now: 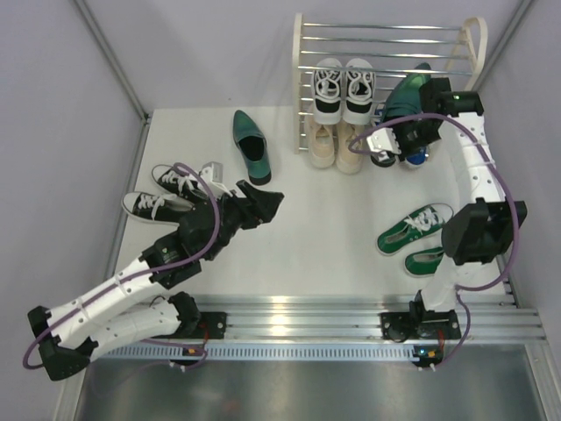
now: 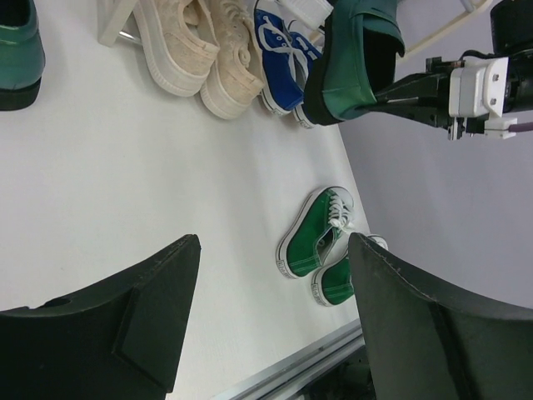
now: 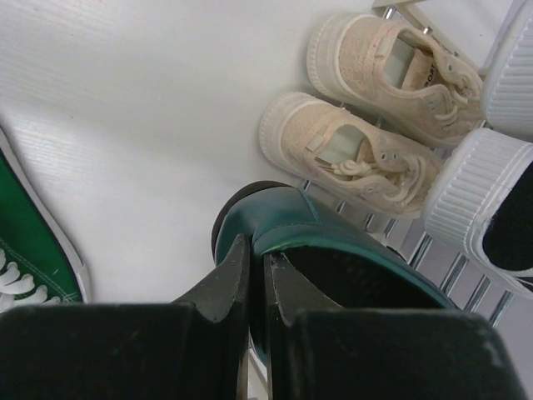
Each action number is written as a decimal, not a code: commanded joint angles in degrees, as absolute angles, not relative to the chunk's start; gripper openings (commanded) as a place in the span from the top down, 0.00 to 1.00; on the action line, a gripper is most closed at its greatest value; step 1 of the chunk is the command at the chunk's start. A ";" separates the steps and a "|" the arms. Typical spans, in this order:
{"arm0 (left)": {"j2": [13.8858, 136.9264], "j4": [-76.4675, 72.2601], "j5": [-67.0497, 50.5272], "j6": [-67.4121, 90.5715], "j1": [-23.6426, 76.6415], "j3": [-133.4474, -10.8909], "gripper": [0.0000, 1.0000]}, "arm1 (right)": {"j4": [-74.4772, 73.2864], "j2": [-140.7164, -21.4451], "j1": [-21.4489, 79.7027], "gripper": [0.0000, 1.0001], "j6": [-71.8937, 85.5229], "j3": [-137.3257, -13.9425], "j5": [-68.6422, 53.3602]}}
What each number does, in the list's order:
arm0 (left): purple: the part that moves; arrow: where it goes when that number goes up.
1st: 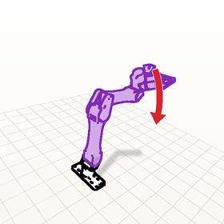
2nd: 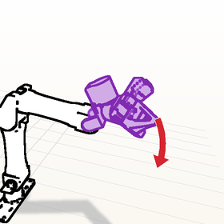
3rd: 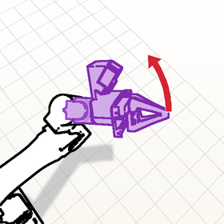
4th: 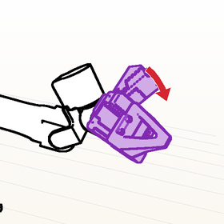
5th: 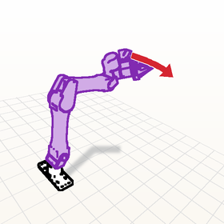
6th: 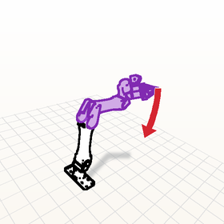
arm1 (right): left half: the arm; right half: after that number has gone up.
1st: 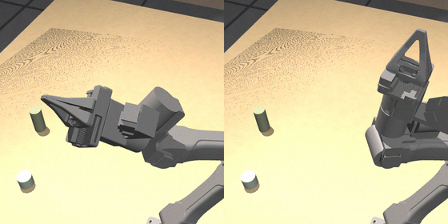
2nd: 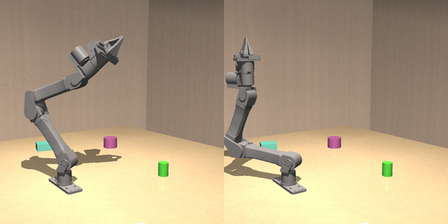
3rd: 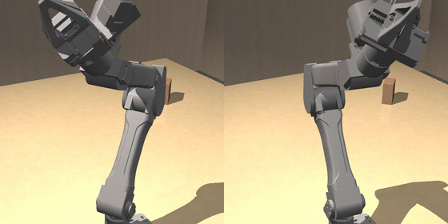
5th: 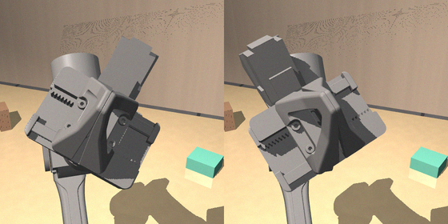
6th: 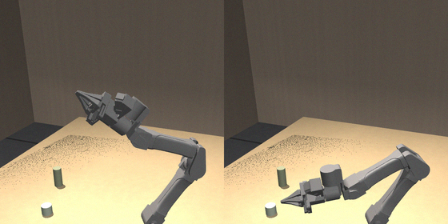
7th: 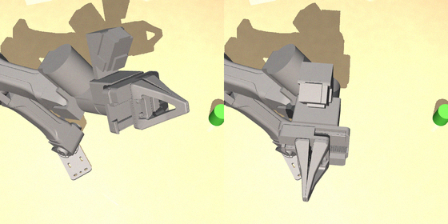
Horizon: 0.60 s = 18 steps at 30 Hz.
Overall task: Place and organize the shoes onto the shoe shelf
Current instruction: Place the shoe at the shoe shelf.
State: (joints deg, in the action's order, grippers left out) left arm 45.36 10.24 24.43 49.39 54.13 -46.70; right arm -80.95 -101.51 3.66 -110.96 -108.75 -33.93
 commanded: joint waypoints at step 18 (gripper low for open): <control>49.57 4.57 20.39 49.22 52.03 -48.52 0.23 | -85.78 -112.76 0.97 1.00 -119.97 -130.42 -35.68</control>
